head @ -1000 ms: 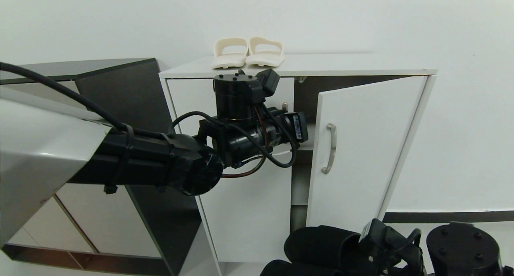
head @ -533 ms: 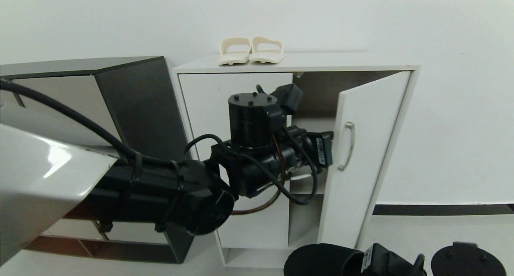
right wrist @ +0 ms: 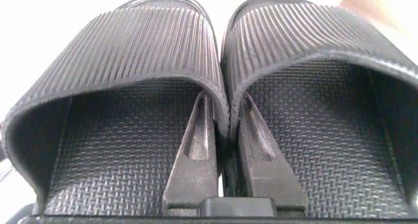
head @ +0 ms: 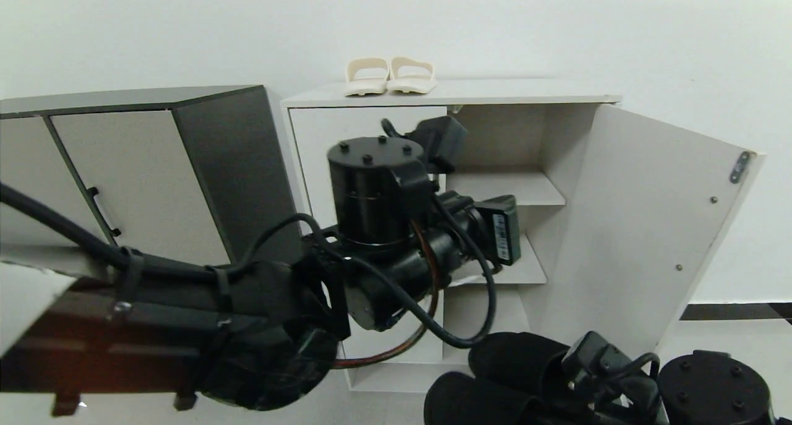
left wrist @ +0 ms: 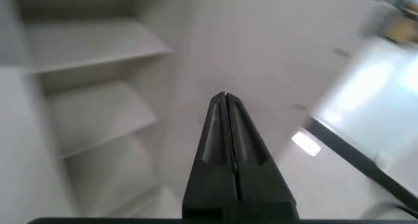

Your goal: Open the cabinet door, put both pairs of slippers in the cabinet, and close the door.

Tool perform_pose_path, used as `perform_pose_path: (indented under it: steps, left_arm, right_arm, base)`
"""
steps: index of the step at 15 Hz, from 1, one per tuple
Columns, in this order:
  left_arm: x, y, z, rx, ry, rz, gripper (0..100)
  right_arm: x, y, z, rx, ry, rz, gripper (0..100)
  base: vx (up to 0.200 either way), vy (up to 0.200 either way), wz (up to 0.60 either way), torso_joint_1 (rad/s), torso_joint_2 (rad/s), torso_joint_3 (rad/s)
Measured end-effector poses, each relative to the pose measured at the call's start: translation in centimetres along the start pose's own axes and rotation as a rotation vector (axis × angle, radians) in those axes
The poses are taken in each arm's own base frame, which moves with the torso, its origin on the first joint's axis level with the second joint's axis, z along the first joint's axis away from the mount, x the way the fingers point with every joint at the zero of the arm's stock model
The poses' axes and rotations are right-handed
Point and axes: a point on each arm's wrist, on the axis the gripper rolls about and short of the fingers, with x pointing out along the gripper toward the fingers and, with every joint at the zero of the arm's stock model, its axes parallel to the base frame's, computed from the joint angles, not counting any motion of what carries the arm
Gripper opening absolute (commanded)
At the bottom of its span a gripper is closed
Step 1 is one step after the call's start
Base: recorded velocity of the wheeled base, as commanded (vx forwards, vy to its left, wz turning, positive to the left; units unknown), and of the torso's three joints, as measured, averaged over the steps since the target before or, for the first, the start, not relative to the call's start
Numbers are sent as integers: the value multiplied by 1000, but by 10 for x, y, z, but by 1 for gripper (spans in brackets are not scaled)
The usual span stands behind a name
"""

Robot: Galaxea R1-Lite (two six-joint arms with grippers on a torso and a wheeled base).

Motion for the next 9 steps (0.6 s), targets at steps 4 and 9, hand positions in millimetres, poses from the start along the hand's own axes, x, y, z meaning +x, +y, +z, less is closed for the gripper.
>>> perform_pose_path:
  steps: [4, 9]
  left_arm:
    - [-79, 24, 39, 97, -20, 299, 0]
    - [-259, 58, 56, 160, -143, 714, 0]
  right_arm:
    - [13, -21, 6, 220, -59, -333, 0]
    - [25, -28, 7, 245, -90, -385, 0]
  base:
    - [0, 0, 0, 0, 0, 0]
    - [0, 0, 0, 0, 0, 0]
